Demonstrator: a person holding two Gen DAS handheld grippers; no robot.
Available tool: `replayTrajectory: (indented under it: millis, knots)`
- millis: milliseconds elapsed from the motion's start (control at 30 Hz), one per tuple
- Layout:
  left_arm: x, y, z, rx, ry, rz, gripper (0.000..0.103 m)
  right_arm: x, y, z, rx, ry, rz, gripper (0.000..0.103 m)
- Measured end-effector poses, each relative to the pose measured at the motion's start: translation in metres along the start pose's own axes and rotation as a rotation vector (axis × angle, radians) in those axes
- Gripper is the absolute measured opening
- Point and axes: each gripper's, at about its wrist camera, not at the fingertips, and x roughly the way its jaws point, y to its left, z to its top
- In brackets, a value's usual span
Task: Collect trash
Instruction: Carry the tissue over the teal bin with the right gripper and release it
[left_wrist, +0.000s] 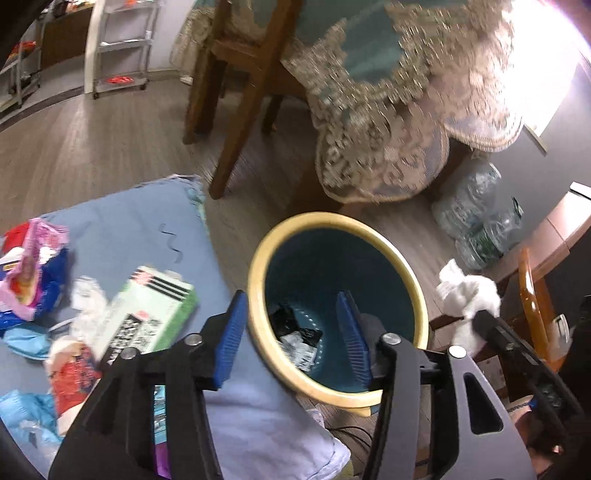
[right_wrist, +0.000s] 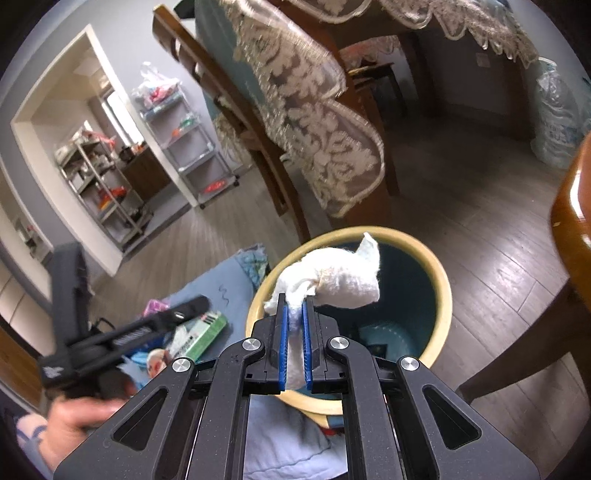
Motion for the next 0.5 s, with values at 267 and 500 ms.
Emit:
replayTrajectory:
  millis: [267, 500]
  knots:
    - [-0.038, 0.013, -0.002, 0.021, -0.068, 0.021, 0.060, 0.033, 0.014, -0.004, -0.084, 0.083, -0.058, 0.008]
    - [-0.067, 0.024, -0.004, 0.029, -0.115, 0.048, 0.065, 0.058, 0.007, -0.011, -0.082, 0.175, -0.121, 0.030]
